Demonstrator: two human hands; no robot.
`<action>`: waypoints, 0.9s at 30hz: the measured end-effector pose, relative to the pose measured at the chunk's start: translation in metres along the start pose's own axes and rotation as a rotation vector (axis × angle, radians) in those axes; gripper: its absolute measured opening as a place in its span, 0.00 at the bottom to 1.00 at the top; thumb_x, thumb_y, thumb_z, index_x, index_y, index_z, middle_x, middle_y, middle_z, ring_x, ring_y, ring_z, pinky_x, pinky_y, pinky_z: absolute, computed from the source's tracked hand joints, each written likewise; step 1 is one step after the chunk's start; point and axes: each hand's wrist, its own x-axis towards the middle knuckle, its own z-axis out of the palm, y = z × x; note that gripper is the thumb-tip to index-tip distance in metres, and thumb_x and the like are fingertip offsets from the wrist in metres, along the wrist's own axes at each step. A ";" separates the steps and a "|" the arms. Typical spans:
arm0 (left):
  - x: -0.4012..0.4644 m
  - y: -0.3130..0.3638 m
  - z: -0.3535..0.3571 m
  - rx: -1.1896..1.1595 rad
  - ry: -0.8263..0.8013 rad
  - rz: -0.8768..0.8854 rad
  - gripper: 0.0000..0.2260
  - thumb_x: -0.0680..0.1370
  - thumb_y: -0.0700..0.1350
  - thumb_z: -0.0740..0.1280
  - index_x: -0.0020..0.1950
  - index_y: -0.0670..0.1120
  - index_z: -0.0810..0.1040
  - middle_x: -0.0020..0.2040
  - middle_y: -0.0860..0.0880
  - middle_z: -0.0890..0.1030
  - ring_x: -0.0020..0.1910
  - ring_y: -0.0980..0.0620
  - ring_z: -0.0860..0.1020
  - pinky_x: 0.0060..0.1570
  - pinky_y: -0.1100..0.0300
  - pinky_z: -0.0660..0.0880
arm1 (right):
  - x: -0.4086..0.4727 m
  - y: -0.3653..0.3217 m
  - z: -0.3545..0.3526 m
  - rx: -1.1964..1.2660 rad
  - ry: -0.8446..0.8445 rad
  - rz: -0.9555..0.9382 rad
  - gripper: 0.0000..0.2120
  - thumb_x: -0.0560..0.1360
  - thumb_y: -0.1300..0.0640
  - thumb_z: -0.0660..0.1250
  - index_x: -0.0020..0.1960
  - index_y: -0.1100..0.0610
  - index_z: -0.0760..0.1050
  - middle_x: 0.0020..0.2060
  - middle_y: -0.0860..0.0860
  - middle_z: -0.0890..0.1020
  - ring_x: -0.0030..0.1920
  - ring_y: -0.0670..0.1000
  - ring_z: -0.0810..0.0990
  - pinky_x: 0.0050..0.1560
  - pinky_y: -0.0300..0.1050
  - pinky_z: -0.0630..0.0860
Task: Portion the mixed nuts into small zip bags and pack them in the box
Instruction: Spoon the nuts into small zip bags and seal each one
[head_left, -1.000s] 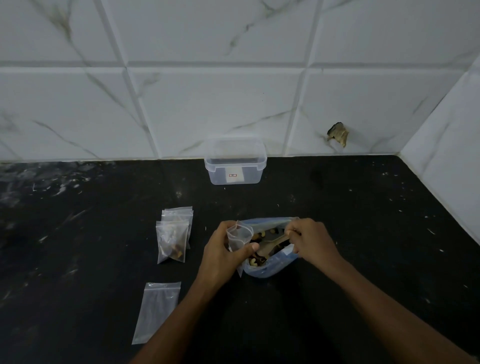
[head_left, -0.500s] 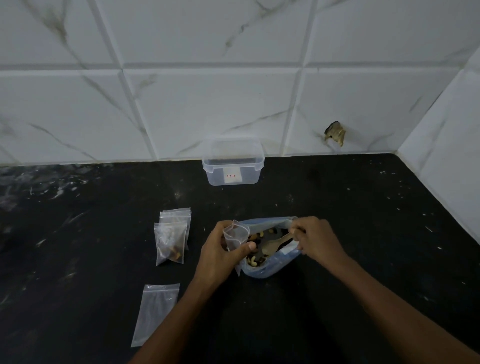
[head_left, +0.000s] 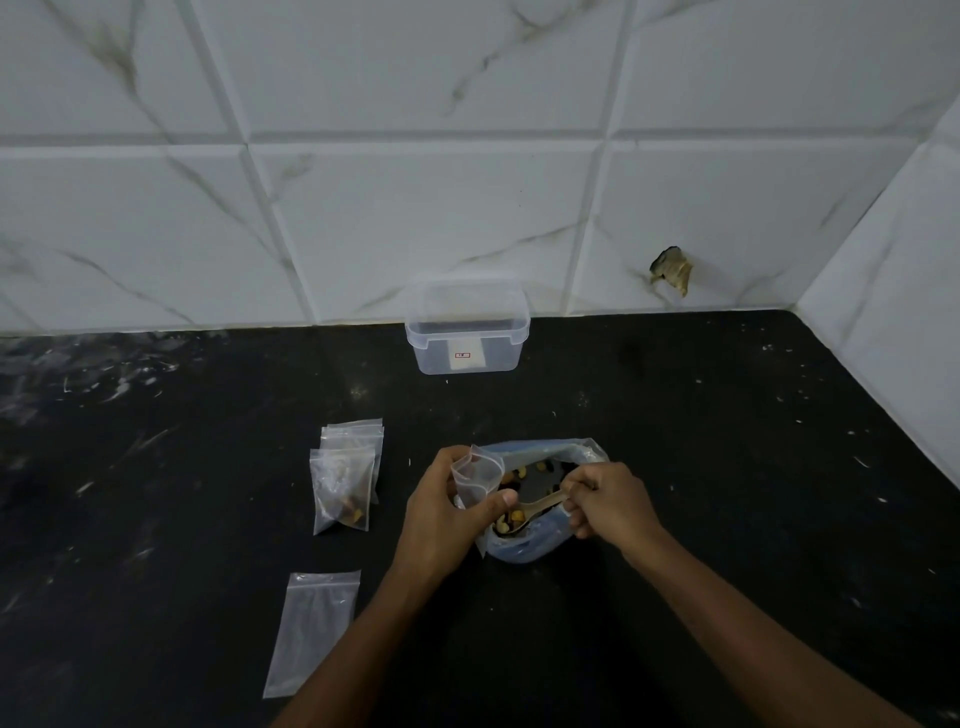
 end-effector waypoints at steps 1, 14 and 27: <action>0.000 0.000 0.000 0.002 -0.001 -0.003 0.20 0.70 0.52 0.76 0.57 0.61 0.72 0.55 0.58 0.79 0.52 0.65 0.79 0.49 0.63 0.78 | 0.000 0.000 -0.001 0.019 -0.010 0.020 0.07 0.79 0.62 0.62 0.48 0.56 0.79 0.39 0.55 0.83 0.35 0.49 0.82 0.32 0.36 0.76; 0.001 0.013 -0.011 0.059 0.082 0.029 0.19 0.70 0.51 0.77 0.52 0.64 0.70 0.52 0.61 0.78 0.50 0.68 0.77 0.43 0.69 0.74 | -0.012 -0.024 -0.058 0.322 -0.038 0.060 0.08 0.79 0.64 0.62 0.50 0.61 0.80 0.39 0.57 0.82 0.35 0.48 0.79 0.33 0.40 0.76; 0.017 0.031 0.016 0.079 0.017 0.058 0.23 0.69 0.52 0.77 0.59 0.56 0.71 0.54 0.56 0.80 0.52 0.61 0.79 0.43 0.68 0.75 | -0.057 -0.080 -0.057 -0.118 0.214 -0.522 0.06 0.78 0.60 0.63 0.49 0.53 0.79 0.37 0.48 0.81 0.32 0.43 0.81 0.31 0.34 0.77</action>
